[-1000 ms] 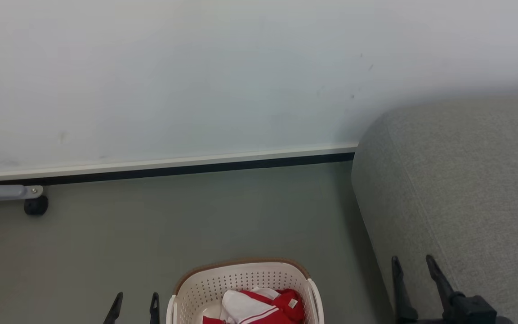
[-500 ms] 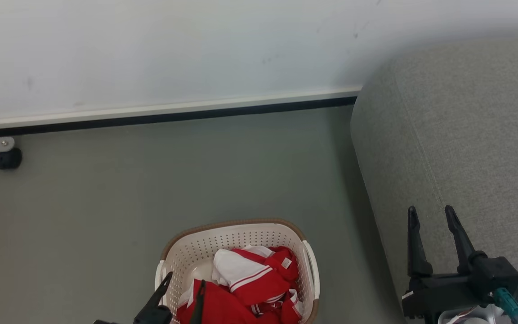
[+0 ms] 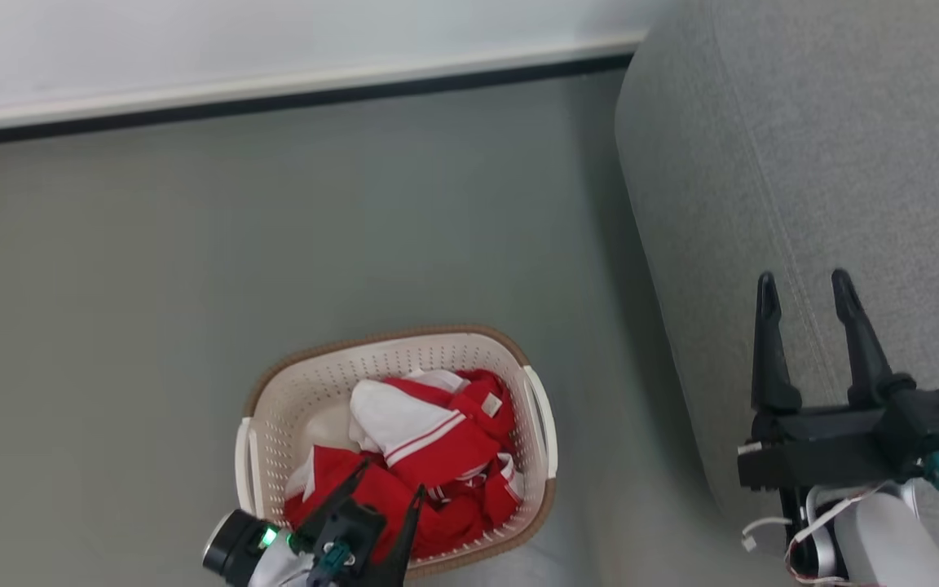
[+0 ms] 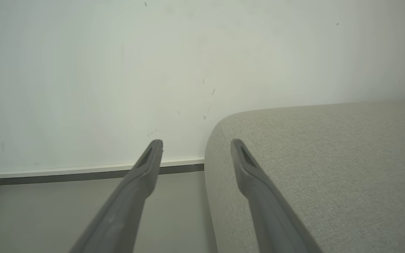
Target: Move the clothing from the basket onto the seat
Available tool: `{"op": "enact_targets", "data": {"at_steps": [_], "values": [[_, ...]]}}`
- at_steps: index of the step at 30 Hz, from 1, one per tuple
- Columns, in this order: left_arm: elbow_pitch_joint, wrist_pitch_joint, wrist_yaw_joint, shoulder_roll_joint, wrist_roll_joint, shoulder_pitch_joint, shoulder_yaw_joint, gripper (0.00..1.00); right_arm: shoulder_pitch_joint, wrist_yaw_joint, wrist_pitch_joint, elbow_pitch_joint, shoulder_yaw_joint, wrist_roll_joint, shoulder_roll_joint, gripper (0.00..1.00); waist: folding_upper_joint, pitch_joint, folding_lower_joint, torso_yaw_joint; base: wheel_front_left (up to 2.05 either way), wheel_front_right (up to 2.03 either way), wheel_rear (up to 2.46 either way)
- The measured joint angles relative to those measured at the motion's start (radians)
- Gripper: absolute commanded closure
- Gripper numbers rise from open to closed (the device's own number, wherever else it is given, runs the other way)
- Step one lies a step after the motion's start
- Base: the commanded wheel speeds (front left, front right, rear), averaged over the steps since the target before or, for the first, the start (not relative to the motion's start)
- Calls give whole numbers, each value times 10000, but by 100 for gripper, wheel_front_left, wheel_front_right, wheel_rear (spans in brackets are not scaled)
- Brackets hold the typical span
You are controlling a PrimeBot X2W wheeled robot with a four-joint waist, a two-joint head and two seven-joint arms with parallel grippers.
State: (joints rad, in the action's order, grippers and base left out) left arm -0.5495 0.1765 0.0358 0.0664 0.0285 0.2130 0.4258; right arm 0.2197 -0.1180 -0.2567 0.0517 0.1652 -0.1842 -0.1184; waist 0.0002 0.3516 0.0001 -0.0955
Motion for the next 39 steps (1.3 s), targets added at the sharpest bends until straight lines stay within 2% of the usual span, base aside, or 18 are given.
{"op": "enact_targets", "data": {"at_steps": [18,39], "values": [[-1724,-520,67,-69,-1200,2384,940,0,1835,96,-2,-658,69,2,190,0,0,2368,1,-712,0,0,0],[-3133,-1001,-282,-54,-2036,4872,1175,0,3007,128,-2,-1427,-211,-2,268,0,0,5039,0,-1287,0,0,0]]}}
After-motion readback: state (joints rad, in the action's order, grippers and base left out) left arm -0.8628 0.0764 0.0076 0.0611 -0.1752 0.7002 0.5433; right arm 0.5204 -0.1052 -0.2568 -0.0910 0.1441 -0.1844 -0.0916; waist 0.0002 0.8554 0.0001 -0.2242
